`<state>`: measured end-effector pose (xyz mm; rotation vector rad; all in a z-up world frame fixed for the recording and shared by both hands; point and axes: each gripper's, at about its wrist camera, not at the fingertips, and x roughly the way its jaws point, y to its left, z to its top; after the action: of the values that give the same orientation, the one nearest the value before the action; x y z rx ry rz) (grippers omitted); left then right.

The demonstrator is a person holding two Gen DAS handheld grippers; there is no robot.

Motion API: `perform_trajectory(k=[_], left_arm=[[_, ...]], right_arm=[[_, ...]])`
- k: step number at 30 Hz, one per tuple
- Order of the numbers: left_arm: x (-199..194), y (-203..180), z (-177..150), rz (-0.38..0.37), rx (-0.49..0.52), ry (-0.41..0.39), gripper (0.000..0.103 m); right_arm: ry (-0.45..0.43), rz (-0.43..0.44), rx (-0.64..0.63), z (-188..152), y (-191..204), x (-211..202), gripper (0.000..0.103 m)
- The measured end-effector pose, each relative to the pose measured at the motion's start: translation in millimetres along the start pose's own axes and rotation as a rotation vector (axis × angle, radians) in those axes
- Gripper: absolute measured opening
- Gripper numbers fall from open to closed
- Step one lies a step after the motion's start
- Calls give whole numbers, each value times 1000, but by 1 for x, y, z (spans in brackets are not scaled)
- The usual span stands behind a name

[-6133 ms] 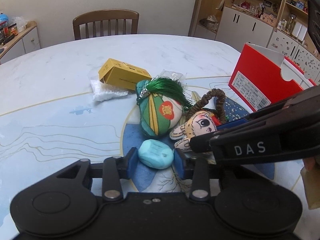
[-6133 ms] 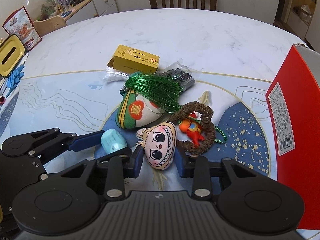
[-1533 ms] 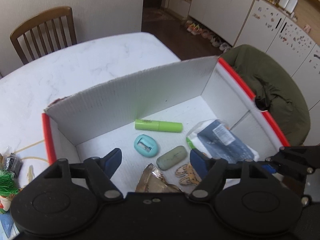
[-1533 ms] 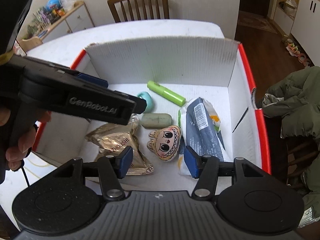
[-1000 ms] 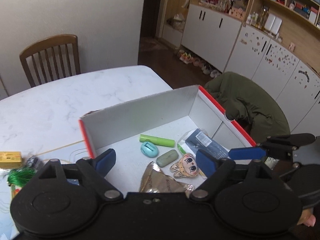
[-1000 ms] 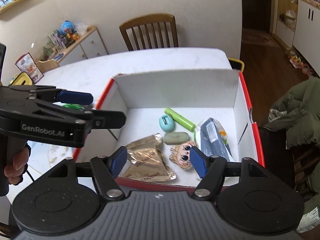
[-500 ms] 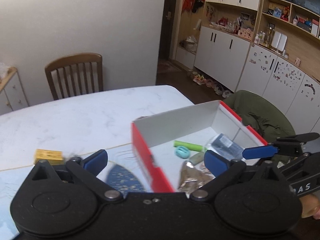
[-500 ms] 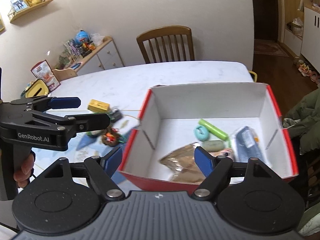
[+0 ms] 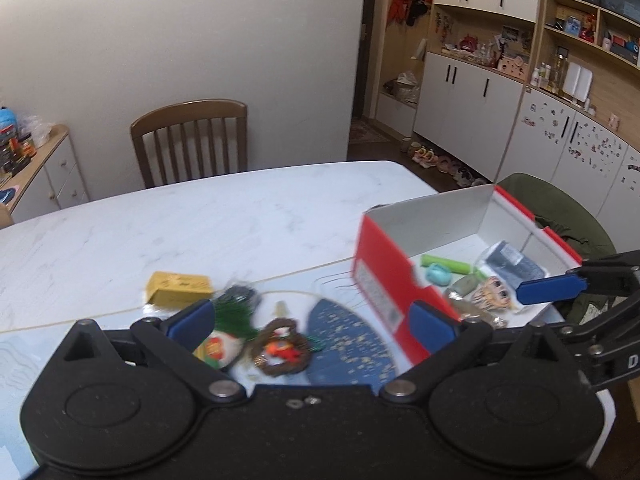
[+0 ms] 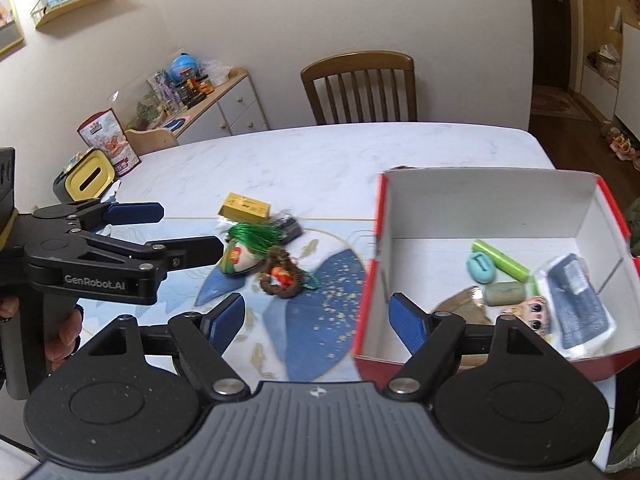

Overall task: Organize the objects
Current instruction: 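Move both tools back to the pile, left toward green plush, right toward bead keychain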

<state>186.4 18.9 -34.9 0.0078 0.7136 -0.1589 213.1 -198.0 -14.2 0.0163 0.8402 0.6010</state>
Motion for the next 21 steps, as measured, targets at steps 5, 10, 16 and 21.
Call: perform_trajectory(k=[5, 10, 16, 21], left_arm=[[2, 32, -11, 39, -14, -11, 103], [11, 61, -19, 16, -29, 3, 103], [31, 87, -32, 23, -19, 5, 103], [54, 101, -43, -12, -53, 32, 103]], right_arm=[[0, -8, -91, -3, 35, 15, 79], [21, -16, -122, -2, 63, 38, 79], [38, -73, -120, 11, 73, 66, 79], [69, -128, -107, 21, 73, 95, 79]])
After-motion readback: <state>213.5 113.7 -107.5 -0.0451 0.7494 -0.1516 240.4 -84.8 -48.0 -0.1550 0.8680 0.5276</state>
